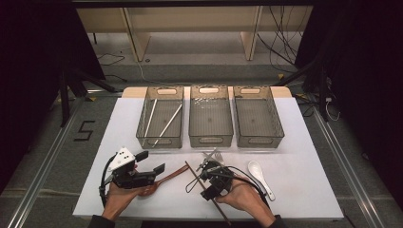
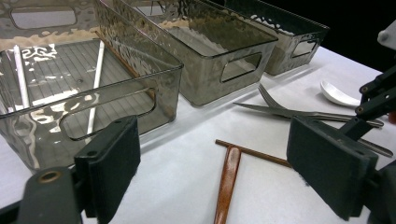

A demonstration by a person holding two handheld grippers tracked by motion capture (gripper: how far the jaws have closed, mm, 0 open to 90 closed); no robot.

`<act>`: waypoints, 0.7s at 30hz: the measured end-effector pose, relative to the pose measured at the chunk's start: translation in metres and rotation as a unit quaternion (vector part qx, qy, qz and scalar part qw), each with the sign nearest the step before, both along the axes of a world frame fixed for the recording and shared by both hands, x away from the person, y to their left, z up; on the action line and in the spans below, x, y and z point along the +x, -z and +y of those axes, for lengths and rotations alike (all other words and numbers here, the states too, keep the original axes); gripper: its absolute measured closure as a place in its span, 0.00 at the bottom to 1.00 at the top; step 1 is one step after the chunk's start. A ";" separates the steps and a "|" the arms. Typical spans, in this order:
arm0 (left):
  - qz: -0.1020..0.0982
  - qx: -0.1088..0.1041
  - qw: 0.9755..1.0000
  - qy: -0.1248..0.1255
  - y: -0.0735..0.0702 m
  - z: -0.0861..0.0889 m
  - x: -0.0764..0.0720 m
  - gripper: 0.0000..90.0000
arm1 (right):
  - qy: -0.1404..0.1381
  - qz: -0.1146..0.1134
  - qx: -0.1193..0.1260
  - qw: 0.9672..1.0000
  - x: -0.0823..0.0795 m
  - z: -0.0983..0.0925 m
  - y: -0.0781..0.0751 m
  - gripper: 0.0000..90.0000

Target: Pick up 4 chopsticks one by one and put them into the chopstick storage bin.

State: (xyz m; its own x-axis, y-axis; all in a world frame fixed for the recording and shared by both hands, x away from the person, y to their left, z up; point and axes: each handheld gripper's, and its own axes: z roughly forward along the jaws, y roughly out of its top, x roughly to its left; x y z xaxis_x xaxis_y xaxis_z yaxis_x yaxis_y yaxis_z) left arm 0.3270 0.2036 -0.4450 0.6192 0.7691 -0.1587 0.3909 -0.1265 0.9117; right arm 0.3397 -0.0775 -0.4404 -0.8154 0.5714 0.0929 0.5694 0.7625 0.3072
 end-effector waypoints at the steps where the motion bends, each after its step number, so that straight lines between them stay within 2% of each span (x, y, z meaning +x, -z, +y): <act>1: 0.000 0.000 1.000 0.000 0.000 0.000 0.000 0.19 | -0.002 0.001 -0.001 1.000 0.000 0.000 0.001 0.54; 7: 0.000 0.000 1.000 0.001 0.000 0.000 0.000 0.19 | -0.011 0.006 -0.016 1.000 -0.002 0.002 0.007 0.60; 9: 0.000 0.000 1.000 0.001 0.000 0.000 0.000 0.19 | -0.006 0.013 -0.026 1.000 -0.003 0.004 0.009 0.64; 10: 0.000 0.000 1.000 0.001 0.000 0.000 0.000 0.19 | -0.014 0.007 -0.029 0.999 -0.002 0.003 0.011 0.65; 21: 0.000 0.000 1.000 0.003 0.000 0.000 0.000 0.19 | -0.020 0.003 -0.067 0.998 -0.002 0.002 0.018 0.82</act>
